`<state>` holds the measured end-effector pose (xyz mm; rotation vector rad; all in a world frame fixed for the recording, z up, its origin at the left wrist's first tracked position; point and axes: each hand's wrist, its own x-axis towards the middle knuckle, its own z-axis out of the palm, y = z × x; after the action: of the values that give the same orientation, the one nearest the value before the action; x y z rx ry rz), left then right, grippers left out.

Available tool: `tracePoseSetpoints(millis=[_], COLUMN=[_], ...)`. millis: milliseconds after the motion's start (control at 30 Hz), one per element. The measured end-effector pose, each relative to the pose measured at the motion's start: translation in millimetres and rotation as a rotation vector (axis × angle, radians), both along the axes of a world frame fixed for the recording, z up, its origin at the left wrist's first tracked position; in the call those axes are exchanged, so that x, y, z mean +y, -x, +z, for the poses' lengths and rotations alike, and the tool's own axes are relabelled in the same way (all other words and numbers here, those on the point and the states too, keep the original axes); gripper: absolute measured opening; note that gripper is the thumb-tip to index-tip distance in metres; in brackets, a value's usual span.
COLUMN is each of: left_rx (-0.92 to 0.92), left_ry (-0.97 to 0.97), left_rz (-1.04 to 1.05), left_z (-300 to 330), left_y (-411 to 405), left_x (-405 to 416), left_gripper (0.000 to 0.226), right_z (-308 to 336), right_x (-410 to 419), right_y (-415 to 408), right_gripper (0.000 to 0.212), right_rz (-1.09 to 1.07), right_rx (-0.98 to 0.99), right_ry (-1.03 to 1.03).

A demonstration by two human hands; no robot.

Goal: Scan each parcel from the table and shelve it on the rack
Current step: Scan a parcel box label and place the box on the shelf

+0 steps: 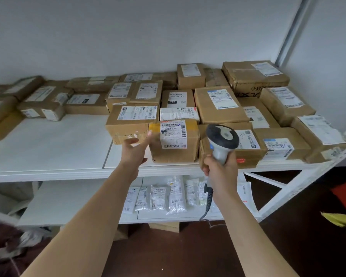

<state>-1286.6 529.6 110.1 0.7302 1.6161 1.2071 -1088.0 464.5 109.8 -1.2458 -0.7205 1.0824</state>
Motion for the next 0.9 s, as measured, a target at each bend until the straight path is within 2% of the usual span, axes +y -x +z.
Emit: tracePoseSetpoints(millis=[100, 167, 367, 500, 667, 800, 900], left_rx=[0.01, 0.001, 0.026, 0.031, -0.065, -0.126, -0.13], left_ry=[-0.152, -0.233, -0.393, -0.451, -0.535, -0.567, -0.545], left_rz=[0.301, 0.357, 0.17, 0.067, -0.147, -0.352, -0.461], left_z=[7.9, 19.8, 49.8, 55.5, 72.1, 72.1, 67.7], left_y=[-2.9, -8.9, -65.6, -123.0, -231.1, -318.6, -387.9], left_x=[-7.0, -11.2, -34.3, -49.7, -90.3, -112.5, -126.1], left_gripper=[0.028, 0.021, 0.022, 0.022, 0.025, 0.026, 0.023], right_z=[7.7, 13.8, 23.5, 24.7, 25.4, 28.6, 28.2], right_x=[-11.2, -21.9, -71.7, -110.5, -167.1, -209.0, -233.5], right_y=[-4.2, -8.1, -24.2, -54.2, -127.7, -201.6, -261.5], right_gripper=[0.034, 0.036, 0.042, 0.035, 0.027, 0.022, 0.014], right_rz=[-0.039, -0.072, -0.203, -0.344, -0.602, -0.798, -0.862], right_rx=[0.012, 0.012, -0.022, -0.056, -0.075, -0.003, 0.097], right_ry=[-0.003, -0.02, -0.009, 0.032, 0.069, 0.089, 0.077])
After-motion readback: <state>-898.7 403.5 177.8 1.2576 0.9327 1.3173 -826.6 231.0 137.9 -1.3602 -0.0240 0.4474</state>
